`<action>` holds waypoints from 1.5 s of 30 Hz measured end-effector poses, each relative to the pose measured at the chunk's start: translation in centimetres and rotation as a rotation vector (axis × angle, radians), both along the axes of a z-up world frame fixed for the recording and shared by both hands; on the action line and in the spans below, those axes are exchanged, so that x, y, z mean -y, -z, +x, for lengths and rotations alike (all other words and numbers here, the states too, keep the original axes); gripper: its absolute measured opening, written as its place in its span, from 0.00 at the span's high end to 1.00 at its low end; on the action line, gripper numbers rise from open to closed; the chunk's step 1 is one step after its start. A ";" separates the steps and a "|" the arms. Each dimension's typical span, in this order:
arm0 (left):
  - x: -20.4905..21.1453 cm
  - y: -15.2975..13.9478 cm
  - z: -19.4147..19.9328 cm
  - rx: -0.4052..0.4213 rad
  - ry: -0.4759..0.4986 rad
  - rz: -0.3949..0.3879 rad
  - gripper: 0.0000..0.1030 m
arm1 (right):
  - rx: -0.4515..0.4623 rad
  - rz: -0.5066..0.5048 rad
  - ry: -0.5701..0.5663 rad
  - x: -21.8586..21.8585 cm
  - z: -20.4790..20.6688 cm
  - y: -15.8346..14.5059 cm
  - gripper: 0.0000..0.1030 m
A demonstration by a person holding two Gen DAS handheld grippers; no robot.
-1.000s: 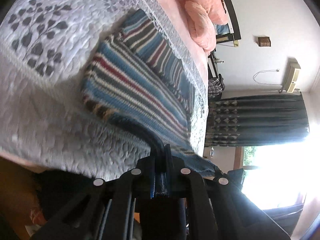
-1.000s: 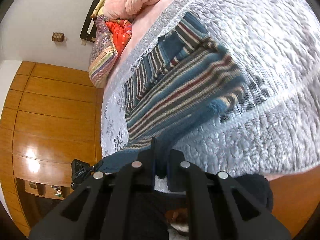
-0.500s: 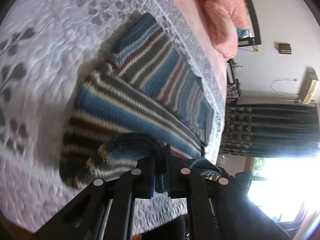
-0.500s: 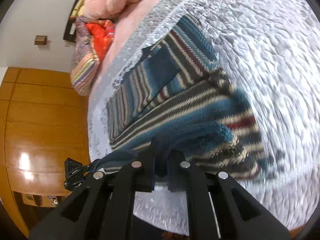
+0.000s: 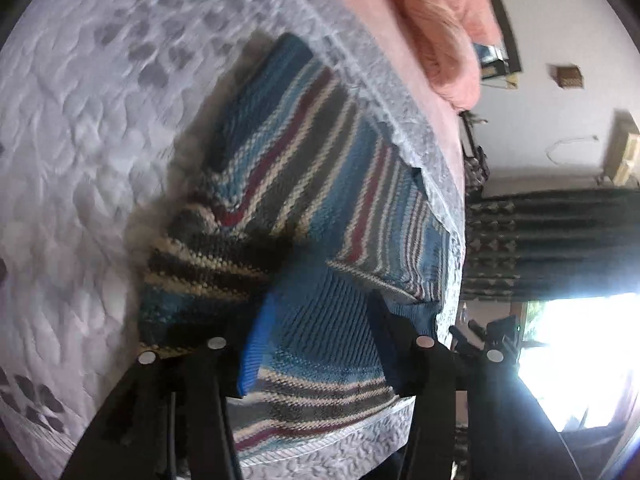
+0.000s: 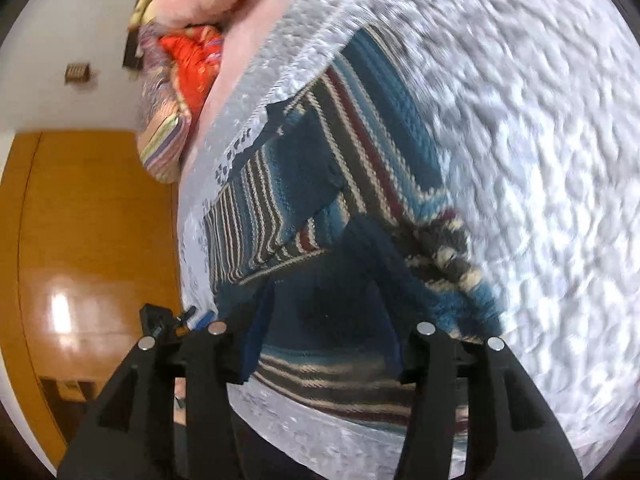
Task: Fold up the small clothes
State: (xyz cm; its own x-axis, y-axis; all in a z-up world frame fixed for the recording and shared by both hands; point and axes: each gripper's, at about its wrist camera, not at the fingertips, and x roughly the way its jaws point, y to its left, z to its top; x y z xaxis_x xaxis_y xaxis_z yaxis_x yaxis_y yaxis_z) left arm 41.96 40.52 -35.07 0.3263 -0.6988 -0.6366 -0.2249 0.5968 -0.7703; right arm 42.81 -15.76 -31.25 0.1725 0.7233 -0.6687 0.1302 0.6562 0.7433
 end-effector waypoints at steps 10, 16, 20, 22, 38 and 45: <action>2.1 0.2 1.9 0.058 0.183 0.225 0.52 | 0.066 -0.237 -0.215 -2.5 0.9 2.2 0.53; 3.3 1.6 3.2 0.026 0.260 0.288 0.52 | 0.066 -0.287 -0.276 -3.9 1.7 3.6 0.53; 3.8 1.9 3.0 0.034 0.298 0.320 0.55 | 0.083 -0.312 -0.320 -4.8 1.6 3.8 0.63; 4.3 1.9 3.1 0.038 0.313 0.330 0.86 | 0.117 -0.353 -0.329 -5.1 1.3 3.5 0.79; 3.5 -9.7 -0.4 0.371 0.247 0.308 0.91 | 0.380 -0.380 -0.248 -4.5 -1.9 -6.9 0.92; 2.7 -14.4 4.3 0.447 0.218 0.372 0.92 | 0.502 -0.443 -0.188 -4.0 2.8 -11.8 0.92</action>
